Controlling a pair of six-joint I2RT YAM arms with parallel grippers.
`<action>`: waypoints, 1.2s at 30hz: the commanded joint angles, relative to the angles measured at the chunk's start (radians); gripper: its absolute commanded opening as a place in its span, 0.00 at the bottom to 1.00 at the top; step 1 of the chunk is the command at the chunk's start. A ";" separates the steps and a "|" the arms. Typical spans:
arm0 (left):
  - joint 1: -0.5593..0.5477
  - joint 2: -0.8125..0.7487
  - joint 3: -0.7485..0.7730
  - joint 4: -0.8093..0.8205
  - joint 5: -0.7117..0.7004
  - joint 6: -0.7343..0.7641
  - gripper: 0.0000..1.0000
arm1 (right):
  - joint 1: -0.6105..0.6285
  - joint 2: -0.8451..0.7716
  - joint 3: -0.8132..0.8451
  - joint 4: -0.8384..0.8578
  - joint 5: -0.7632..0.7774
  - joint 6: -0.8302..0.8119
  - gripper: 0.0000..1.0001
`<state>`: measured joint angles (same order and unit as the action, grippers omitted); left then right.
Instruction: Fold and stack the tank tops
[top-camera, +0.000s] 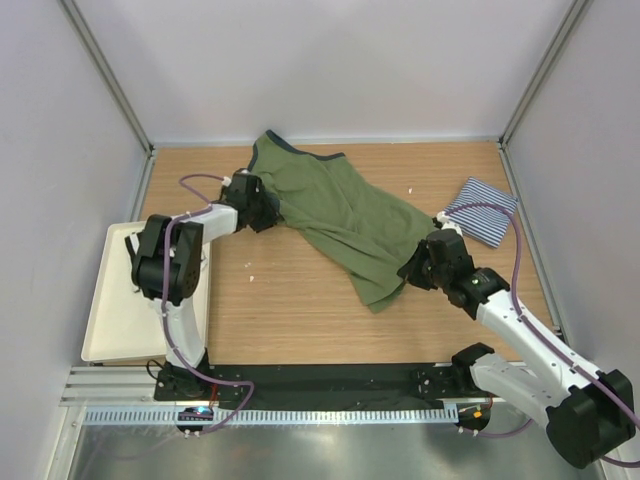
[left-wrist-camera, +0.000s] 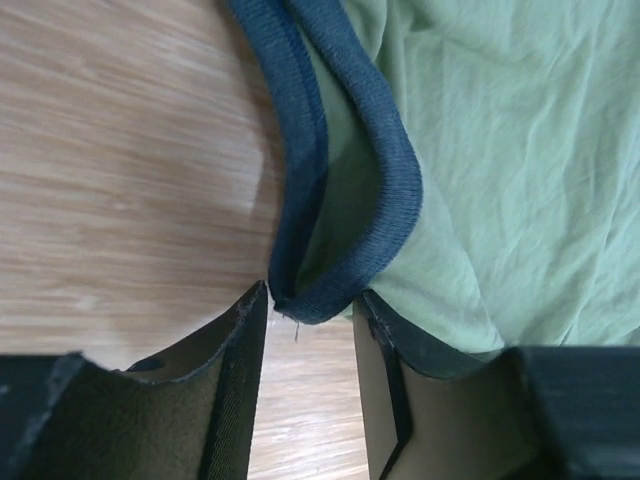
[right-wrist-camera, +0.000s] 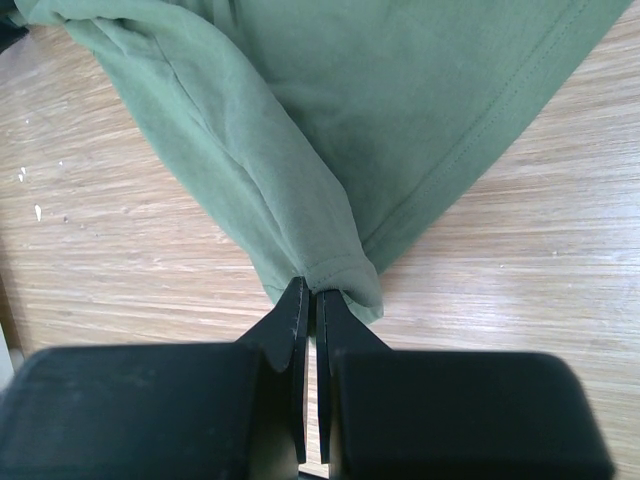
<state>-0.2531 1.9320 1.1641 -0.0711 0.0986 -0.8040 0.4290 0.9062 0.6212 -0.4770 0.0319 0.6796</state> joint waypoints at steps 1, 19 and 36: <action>0.000 0.030 0.043 -0.007 0.000 0.008 0.42 | -0.009 0.008 0.008 0.043 -0.018 -0.018 0.01; 0.008 -0.103 0.157 -0.128 -0.020 0.034 0.00 | -0.074 0.166 0.159 0.090 0.045 -0.028 0.01; 0.132 -0.638 0.499 -0.473 0.061 -0.004 0.00 | -0.348 0.308 1.077 -0.166 -0.401 -0.206 0.01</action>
<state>-0.1123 1.4517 1.6352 -0.4885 0.1387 -0.8154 0.0681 1.4086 1.6642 -0.5957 -0.2131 0.5354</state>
